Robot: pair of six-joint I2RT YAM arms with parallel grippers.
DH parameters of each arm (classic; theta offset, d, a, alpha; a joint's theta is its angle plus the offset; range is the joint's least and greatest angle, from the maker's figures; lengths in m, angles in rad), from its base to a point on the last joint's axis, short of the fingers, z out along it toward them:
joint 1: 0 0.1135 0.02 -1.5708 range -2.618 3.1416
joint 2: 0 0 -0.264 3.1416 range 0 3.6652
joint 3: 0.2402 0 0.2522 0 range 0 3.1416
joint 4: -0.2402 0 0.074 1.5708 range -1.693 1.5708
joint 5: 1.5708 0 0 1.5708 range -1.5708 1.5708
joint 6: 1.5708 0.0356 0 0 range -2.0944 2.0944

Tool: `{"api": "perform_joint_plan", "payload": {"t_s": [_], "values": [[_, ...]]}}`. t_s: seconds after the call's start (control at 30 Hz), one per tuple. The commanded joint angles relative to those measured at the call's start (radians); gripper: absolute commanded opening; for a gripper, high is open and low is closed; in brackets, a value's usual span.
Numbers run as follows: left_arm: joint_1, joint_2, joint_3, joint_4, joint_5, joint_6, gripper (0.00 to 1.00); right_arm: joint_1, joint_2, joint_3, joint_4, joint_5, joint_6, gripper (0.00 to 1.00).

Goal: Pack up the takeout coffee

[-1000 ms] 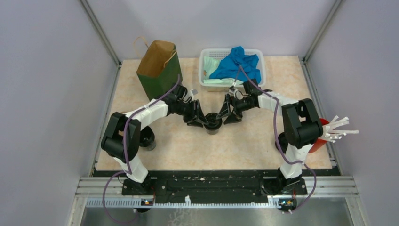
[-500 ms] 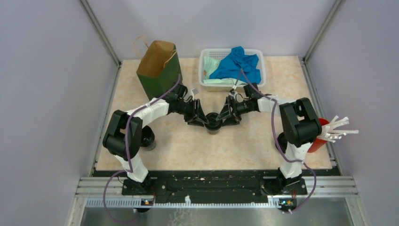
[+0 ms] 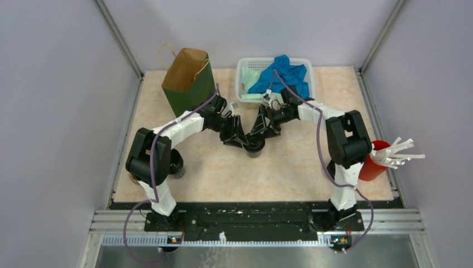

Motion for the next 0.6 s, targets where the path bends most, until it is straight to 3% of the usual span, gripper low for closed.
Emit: {"api": "perform_joint_plan", "payload": {"t_s": [0.0,0.2,0.37,0.5,0.57], "values": [[0.001,0.089,-0.028,-0.065,-0.261,0.078,0.47,0.013,0.06,0.006,0.03,0.004,-0.006,0.86],[0.001,0.098,-0.061,-0.052,-0.262,0.082,0.47,-0.025,0.165,-0.154,0.357,-0.042,0.217,0.71],[0.001,0.106,-0.111,-0.023,-0.26,0.082,0.47,-0.024,0.211,-0.301,0.435,0.068,0.224,0.65],[0.0,0.104,-0.113,-0.02,-0.256,0.08,0.47,-0.027,0.195,-0.427,0.623,0.073,0.342,0.43],[0.001,0.098,-0.105,-0.023,-0.254,0.079,0.47,-0.026,0.179,-0.44,0.647,0.076,0.362,0.4]]}}
